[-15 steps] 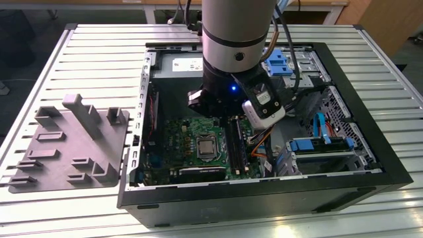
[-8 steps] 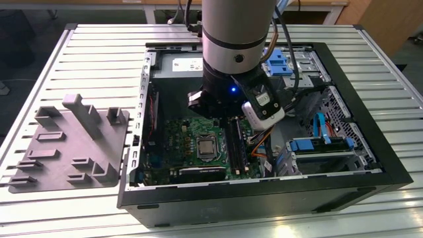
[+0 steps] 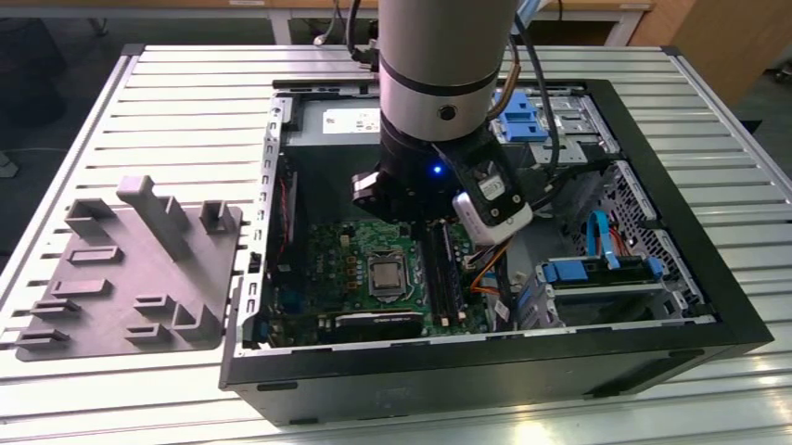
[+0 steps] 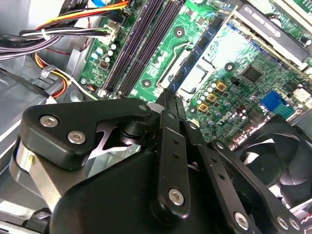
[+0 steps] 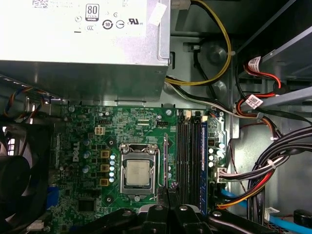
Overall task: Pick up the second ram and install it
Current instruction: 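Insert the second ram into the second slot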
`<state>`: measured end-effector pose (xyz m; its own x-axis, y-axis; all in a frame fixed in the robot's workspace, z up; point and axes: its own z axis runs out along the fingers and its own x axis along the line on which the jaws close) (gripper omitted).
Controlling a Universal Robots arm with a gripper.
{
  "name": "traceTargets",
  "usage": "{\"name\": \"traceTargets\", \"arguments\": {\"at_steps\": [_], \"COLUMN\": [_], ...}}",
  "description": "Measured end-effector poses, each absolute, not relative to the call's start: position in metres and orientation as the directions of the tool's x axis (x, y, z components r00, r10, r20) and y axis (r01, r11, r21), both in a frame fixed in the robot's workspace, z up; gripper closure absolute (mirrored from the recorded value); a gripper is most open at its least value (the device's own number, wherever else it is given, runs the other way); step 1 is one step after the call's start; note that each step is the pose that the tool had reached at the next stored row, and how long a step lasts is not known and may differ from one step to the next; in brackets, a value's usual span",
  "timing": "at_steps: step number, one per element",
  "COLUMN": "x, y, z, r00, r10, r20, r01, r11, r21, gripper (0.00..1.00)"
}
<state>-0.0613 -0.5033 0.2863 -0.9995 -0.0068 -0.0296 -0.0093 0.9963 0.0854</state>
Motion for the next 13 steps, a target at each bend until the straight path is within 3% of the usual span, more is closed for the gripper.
{"name": "traceTargets", "arguments": {"at_steps": [13], "x": [-0.0609], "y": [-0.5033], "z": [0.2803], "r00": [-1.0], "r10": [-0.007], "r20": [-0.03], "r01": [-0.009], "r11": [0.996], "r21": [0.087], "gripper": [0.89]}}
